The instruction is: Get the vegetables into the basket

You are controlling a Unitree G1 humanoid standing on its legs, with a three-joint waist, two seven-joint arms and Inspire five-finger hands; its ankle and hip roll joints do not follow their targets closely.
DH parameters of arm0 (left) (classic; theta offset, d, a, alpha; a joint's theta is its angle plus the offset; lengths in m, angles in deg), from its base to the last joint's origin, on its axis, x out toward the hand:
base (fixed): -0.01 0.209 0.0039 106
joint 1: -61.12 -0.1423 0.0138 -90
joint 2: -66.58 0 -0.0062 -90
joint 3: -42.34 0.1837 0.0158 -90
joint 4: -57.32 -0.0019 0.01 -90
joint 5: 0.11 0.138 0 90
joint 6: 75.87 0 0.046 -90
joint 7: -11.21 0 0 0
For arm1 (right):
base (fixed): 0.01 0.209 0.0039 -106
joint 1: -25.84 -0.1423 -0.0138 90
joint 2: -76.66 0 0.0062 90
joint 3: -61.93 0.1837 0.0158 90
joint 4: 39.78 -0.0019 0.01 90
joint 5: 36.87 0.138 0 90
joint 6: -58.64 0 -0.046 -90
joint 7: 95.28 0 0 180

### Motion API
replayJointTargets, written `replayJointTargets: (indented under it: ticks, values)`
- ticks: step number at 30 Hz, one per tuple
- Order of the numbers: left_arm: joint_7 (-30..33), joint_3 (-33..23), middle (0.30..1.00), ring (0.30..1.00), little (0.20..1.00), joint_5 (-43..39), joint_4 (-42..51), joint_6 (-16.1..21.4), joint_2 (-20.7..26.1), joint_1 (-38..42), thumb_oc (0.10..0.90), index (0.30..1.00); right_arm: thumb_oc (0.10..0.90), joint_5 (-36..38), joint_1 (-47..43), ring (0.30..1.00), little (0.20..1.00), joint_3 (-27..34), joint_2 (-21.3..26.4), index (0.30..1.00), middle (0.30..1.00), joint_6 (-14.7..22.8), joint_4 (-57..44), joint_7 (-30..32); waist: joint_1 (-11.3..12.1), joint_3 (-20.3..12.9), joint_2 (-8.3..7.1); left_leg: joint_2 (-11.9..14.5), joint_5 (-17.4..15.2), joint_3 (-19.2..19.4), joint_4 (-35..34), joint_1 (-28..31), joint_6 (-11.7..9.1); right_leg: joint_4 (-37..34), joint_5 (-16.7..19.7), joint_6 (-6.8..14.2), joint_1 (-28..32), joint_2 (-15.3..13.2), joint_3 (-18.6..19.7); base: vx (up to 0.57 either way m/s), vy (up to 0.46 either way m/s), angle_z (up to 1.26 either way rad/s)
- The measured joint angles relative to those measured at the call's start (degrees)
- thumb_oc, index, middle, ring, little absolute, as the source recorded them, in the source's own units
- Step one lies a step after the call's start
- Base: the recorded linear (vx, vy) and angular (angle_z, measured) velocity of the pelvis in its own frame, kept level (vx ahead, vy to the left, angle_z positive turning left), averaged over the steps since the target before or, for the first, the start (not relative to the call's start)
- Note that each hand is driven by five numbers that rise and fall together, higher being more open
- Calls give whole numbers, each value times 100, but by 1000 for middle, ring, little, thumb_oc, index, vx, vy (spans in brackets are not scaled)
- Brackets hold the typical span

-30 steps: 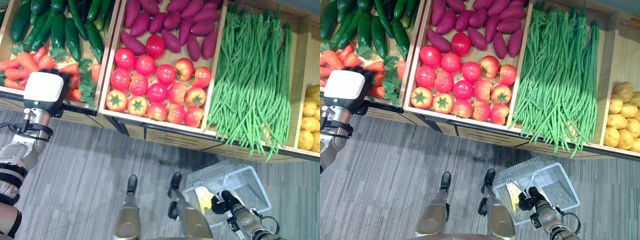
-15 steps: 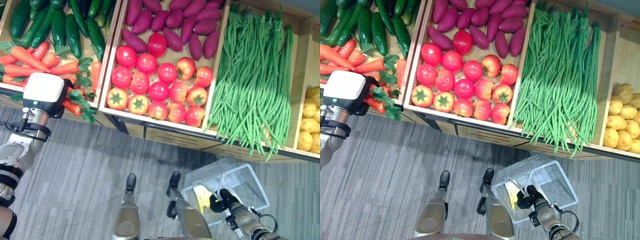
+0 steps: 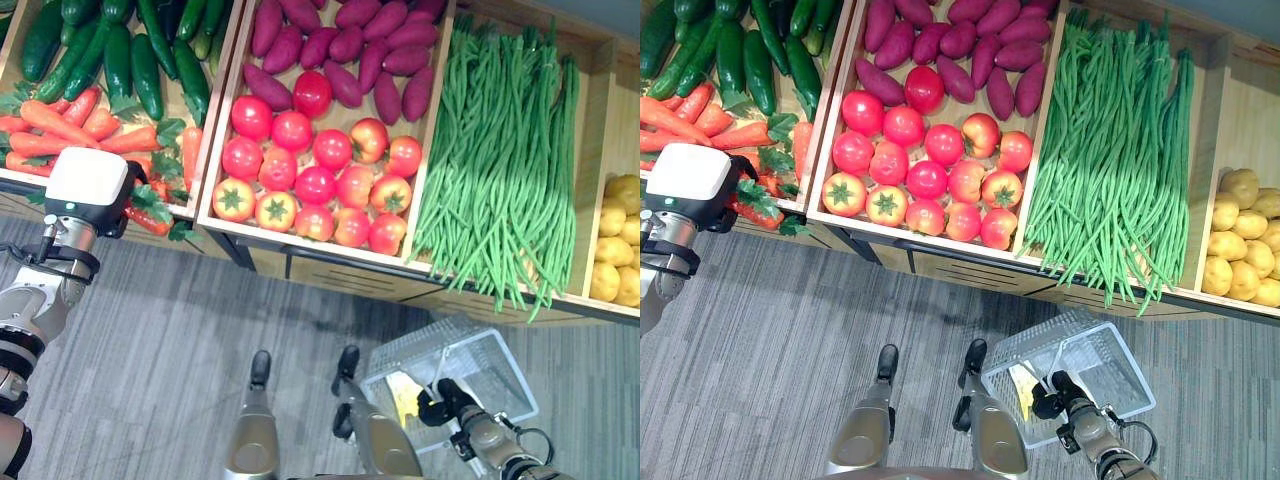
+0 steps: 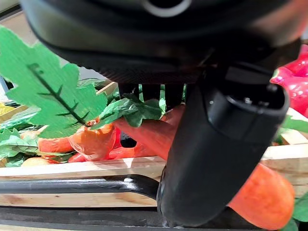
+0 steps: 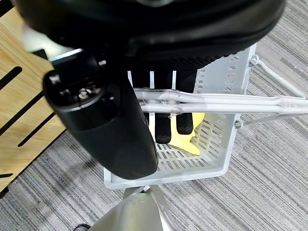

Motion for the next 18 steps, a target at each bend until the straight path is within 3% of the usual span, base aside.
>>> replayJointTargets:
  ticks: [3,5,7,12,15,18]
  values:
    - [39,-692,300,300,300,-12,246,19,-59,-525,400,300,400,-3,9,300,300,25,-118,300,300,-3,-18,-2,-17,31,-93,1,-10,81,-1,50,8,1,7,2,6,4,74,21,-1,-13]
    - [137,-1516,300,300,300,-7,479,-27,-381,-1117,400,300,400,-7,7,300,300,36,-200,300,300,-22,-41,20,-87,39,-130,-5,-27,123,-1,105,17,0,8,4,39,2,118,10,1,-10]
    - [419,-1816,300,300,300,-2,568,-92,-552,-1437,400,300,400,-8,18,300,300,34,-265,300,300,-21,-49,18,-119,28,-179,-4,-31,186,-1,147,16,0,8,4,51,6,174,2,-4,-15]
    - [490,-2101,300,300,300,14,693,-71,-549,-1771,400,300,400,-5,72,300,300,38,-307,300,300,-25,-24,7,-172,23,-194,-7,-48,247,-2,191,21,0,8,4,66,9,239,15,-29,-7]
    - [520,-2098,300,300,300,476,695,-90,-425,-1812,400,300,400,-1,78,300,300,13,-314,300,300,-15,-23,-2,-164,23,-194,1,-47,244,-2,219,21,-1,9,3,94,14,238,3,-10,0]
    - [888,-2103,300,300,300,705,725,-181,-364,-1903,400,300,400,-3,102,300,300,16,-312,300,300,33,-28,-1,-113,23,-194,6,-47,242,-2,234,21,-1,10,1,111,18,236,0,0,0]
